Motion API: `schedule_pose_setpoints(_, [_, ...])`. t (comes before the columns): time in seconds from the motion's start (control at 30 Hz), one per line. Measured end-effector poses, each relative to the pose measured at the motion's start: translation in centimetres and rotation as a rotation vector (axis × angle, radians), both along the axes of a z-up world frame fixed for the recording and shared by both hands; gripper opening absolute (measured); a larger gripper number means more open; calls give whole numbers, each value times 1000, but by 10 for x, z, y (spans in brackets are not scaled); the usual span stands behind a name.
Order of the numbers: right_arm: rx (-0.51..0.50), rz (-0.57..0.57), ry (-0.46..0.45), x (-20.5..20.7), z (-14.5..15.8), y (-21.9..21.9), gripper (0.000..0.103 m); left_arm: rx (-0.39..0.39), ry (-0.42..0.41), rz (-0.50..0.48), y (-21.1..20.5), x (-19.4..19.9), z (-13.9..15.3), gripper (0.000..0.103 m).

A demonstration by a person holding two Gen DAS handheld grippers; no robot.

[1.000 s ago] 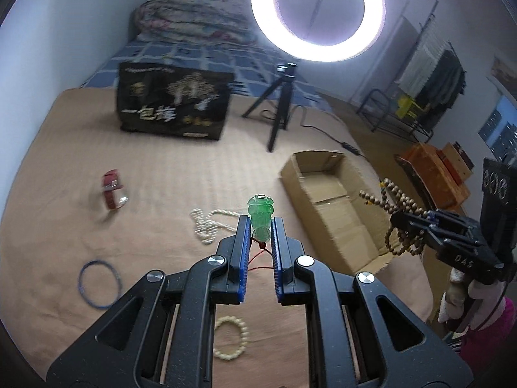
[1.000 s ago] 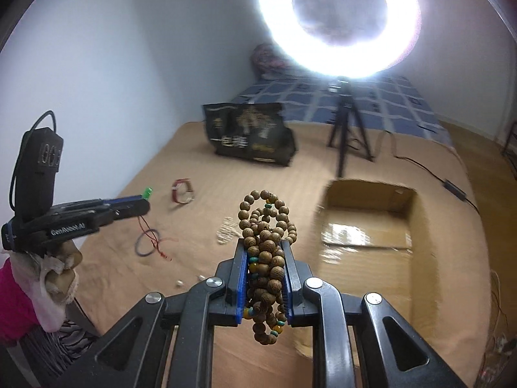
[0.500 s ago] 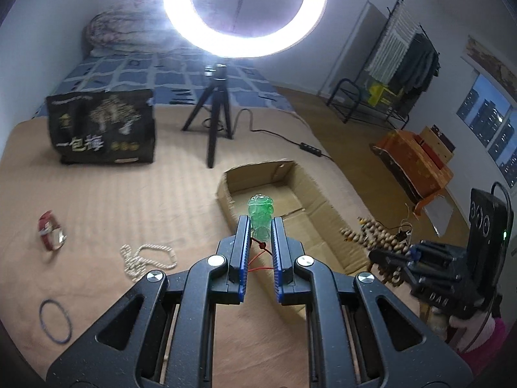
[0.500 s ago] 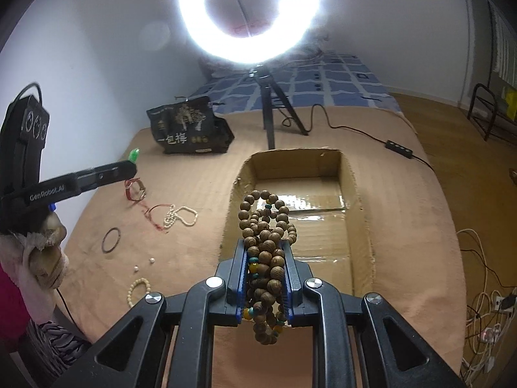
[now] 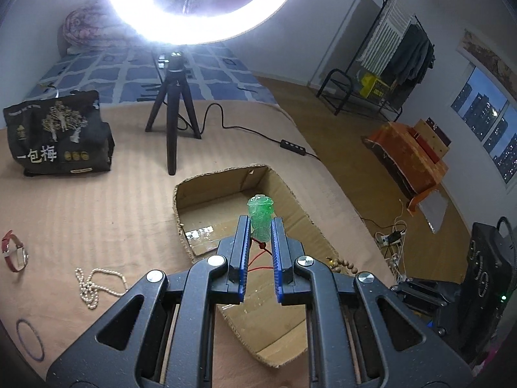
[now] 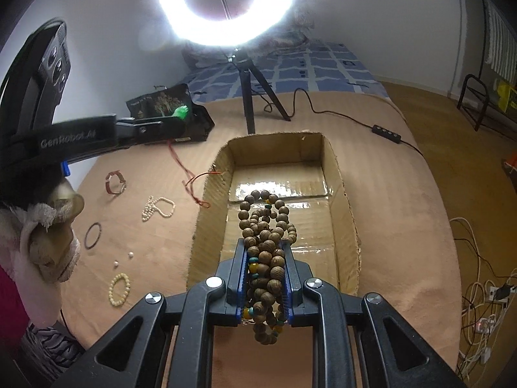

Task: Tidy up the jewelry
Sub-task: 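Carry pendant and beads over the cardboard box and open both tools, then withdraw both tools from the box toward the blue bangle and pearl necklace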

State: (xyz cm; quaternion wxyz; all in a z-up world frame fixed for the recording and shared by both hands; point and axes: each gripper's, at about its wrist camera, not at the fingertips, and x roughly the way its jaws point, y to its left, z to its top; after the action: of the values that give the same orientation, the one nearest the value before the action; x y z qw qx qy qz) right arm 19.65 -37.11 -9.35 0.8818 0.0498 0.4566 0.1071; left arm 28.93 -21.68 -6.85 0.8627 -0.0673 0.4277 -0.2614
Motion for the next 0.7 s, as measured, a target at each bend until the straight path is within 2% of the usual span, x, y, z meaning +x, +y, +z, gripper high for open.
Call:
schedule_pose_setpoints(0.2, [9,-28,26,3,-9,-9,17,29,37,2,-10,9,-23,11])
schedule_pose_setpoints(0.47, [15,-51,55,9,-17,-14,17,66,70,11,-12,12,-38,11])
schedule_pose_setpoints(0.57, [-1,-55,48,9,-17,-12,26,71,73,24,-10,12,-37,12])
schedule_pose_setpoints(0.67, [-15,-58,41,9,-16,-10,34,70,81,27,-8,13,-37,36])
schedule_pose_setpoints(0.7, [-18,-60,41,9,-16,-10,42,69,77,27,-7,13,-37,37])
